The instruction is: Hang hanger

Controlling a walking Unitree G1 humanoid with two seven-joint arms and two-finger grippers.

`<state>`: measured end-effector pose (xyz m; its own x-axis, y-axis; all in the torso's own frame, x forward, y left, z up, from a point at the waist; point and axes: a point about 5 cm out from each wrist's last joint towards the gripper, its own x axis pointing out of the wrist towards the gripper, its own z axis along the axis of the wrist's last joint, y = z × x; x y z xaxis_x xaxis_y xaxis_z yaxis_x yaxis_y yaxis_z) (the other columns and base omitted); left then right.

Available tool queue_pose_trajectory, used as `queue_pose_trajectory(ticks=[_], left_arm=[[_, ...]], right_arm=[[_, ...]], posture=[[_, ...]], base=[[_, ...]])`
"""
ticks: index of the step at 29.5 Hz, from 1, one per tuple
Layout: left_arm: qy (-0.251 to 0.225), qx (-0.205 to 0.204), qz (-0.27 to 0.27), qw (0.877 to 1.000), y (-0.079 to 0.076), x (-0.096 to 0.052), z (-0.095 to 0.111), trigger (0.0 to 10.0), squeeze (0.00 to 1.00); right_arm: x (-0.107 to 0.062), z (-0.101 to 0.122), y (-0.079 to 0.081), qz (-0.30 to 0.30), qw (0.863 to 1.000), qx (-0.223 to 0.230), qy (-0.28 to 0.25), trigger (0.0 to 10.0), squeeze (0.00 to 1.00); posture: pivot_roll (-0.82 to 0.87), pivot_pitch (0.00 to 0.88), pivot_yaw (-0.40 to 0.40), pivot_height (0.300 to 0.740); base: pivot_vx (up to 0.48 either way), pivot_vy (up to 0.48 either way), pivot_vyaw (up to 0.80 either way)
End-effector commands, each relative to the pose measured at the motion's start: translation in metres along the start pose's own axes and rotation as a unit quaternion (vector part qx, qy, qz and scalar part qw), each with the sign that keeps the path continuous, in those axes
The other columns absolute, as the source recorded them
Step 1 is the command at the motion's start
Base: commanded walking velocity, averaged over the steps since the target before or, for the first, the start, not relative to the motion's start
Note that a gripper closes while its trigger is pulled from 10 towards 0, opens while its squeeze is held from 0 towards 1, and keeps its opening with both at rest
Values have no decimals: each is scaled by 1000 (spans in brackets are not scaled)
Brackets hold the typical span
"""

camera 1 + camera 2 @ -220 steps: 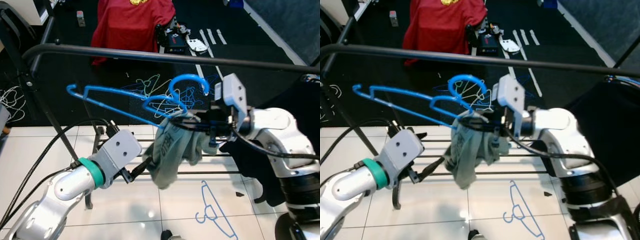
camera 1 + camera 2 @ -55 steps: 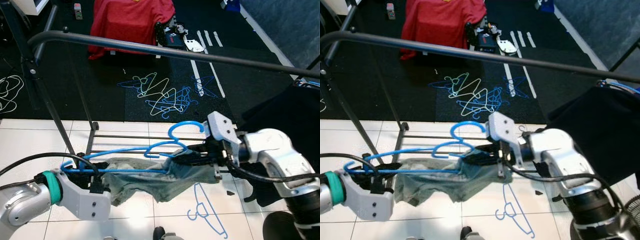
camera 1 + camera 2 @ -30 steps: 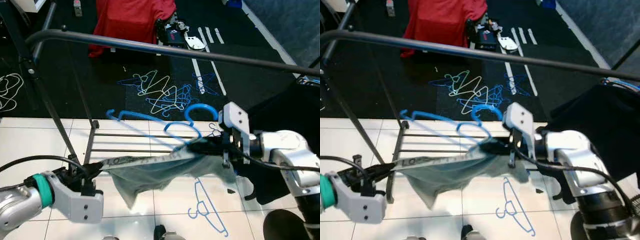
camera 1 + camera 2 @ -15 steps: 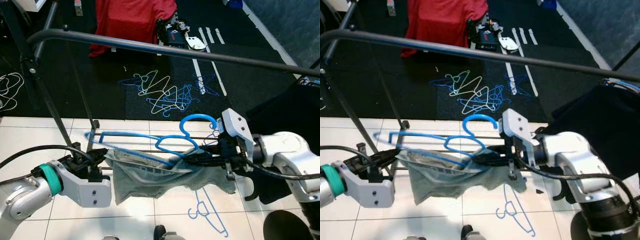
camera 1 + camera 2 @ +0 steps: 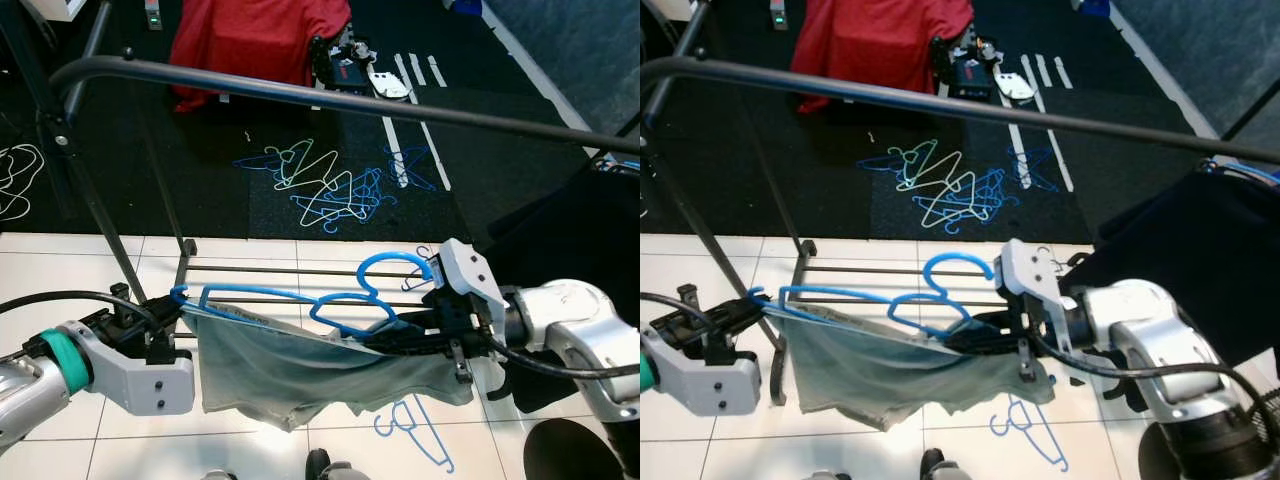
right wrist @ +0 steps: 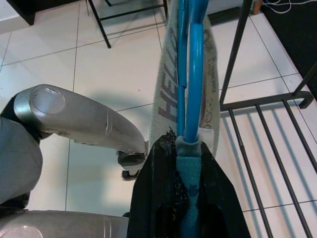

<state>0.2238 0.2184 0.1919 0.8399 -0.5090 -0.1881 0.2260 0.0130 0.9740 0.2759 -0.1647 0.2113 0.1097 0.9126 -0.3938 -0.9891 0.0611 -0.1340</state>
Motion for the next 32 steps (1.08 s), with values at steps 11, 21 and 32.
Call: queue_pose_trajectory(ticks=[11,21,32], left_arm=[[13,13,41,999,14,-3,-6,10000,0],[16,25,85,996,27,-2,-7,10000,0],[-44,4,126,991,35,4,11,10000,0]], right_arm=[[-2,-11,5,3,1000,2,30,10000,0],[-2,-17,6,21,998,-12,59,10000,0],[5,-21,3,51,994,-45,87,10000,0]], posture=[[33,179,-63,740],[34,185,-60,740],[38,188,-59,740]], base=[[0,0,0],[0,0,0],[0,0,0]])
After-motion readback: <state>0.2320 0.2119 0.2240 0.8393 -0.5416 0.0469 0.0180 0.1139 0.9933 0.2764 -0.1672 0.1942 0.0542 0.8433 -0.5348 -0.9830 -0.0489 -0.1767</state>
